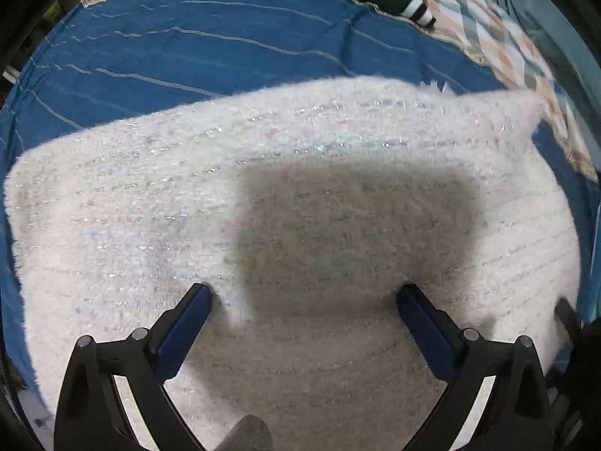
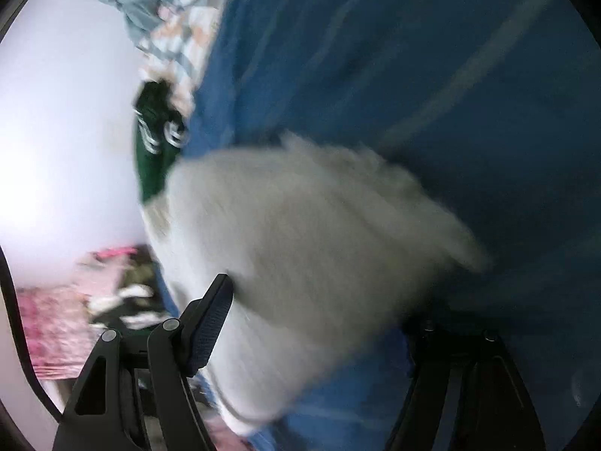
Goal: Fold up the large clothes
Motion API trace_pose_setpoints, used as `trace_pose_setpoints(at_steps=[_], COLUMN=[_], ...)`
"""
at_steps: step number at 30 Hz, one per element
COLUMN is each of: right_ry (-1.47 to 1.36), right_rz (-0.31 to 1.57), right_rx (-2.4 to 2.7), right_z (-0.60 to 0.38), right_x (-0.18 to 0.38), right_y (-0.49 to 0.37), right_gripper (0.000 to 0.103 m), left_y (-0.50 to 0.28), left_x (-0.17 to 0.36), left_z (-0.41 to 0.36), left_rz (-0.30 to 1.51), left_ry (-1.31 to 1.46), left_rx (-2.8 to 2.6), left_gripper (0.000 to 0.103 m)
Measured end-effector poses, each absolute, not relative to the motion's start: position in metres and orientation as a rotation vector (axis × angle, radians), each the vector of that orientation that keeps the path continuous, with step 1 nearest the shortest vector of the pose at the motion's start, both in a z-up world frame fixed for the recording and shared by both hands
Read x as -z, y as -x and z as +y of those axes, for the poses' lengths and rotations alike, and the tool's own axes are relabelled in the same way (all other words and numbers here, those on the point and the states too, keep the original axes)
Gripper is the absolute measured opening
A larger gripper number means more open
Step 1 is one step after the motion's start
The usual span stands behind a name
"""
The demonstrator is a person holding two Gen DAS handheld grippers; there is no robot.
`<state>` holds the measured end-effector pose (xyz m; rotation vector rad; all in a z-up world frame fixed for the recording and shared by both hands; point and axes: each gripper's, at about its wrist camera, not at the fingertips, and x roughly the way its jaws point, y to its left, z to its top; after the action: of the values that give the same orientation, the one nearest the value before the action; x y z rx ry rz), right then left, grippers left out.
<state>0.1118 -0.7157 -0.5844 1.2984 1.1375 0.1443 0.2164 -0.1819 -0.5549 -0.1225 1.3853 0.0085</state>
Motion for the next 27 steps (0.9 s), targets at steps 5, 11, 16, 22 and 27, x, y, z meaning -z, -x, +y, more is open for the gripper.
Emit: trace_pose_setpoints(at_steps=[5,11,16,22,27], right_ry=[-1.339,-1.299,-1.174,-0.948,-0.685], right_rz=[1.078,1.020,0.971,0.966,1.015], right_rx=[-0.255,-0.296,-0.307,-0.353,-0.548], right_z=[-0.690,-0.671,-0.667,-0.650,-0.553], right_x=[0.592,0.547,0.465,0.387,0.332], right_y=[-0.161,-0.183,-0.189,-0.221,-0.221], right_gripper=[0.062,0.024,0.023,0.023,0.023], left_y=[-0.218,-0.242,-0.275,-0.269,-0.189], left_x=[0.554,0.547,0.541,0.503,0.469], left_z=[-0.181,-0.194,-0.225,-0.177,-0.070], left_rz=[1.384,1.369,1.339,1.269,1.228], left_ry=[0.135,0.149,0.198,0.348,0.507], left_rx=[0.022,0.046,0.136,0.064,-0.198], left_gripper=[0.103,0.103,0.103,0.103,0.103])
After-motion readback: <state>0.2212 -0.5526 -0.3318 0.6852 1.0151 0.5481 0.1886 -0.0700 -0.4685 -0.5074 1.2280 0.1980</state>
